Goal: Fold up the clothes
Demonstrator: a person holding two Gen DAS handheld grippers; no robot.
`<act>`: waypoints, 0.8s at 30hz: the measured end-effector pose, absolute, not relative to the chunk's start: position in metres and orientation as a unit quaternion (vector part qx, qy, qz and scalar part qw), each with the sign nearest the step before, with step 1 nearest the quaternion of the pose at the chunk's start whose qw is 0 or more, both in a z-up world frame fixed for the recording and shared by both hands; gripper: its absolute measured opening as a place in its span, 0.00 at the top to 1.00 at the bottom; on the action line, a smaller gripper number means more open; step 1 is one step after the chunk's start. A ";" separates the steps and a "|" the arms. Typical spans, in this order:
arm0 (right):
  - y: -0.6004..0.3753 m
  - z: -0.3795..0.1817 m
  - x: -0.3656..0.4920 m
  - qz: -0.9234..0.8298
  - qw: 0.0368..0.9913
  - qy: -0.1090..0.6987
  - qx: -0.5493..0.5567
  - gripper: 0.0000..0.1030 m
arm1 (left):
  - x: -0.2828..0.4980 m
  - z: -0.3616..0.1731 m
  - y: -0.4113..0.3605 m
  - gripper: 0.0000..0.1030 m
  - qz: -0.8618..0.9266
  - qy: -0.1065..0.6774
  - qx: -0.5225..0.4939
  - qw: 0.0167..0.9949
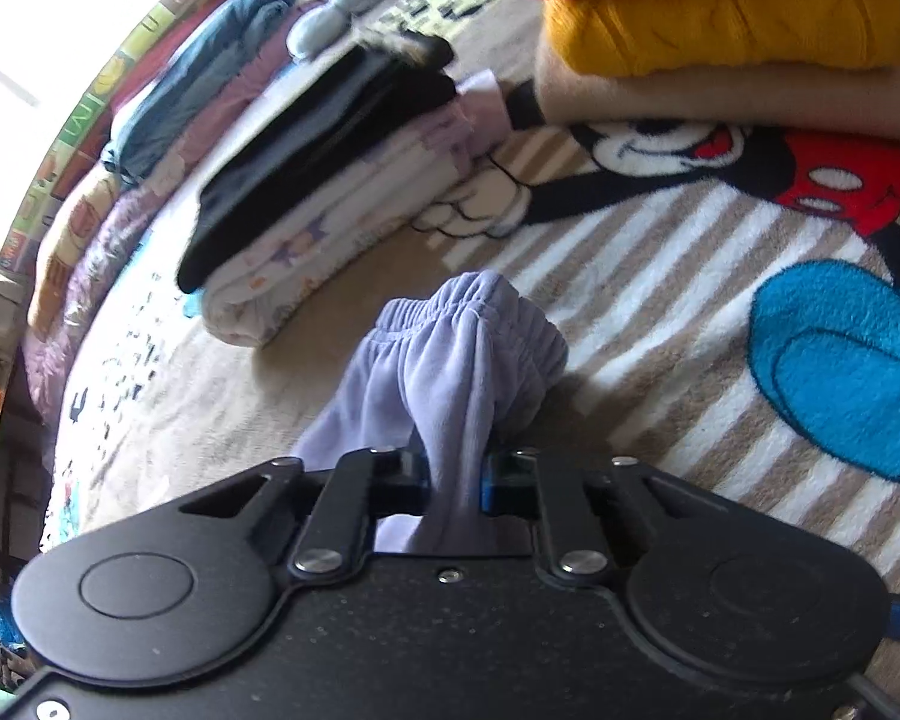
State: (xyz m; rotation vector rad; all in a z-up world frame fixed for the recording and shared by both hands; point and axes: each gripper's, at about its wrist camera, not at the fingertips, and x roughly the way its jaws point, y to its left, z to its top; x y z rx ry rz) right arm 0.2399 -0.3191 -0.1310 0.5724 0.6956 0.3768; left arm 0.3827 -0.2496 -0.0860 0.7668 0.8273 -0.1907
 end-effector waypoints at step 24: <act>-0.255 -0.126 0.226 0.137 0.923 0.357 0.029 0.00 | 0.298 0.065 -0.088 0.91 0.020 0.271 0.208 0.940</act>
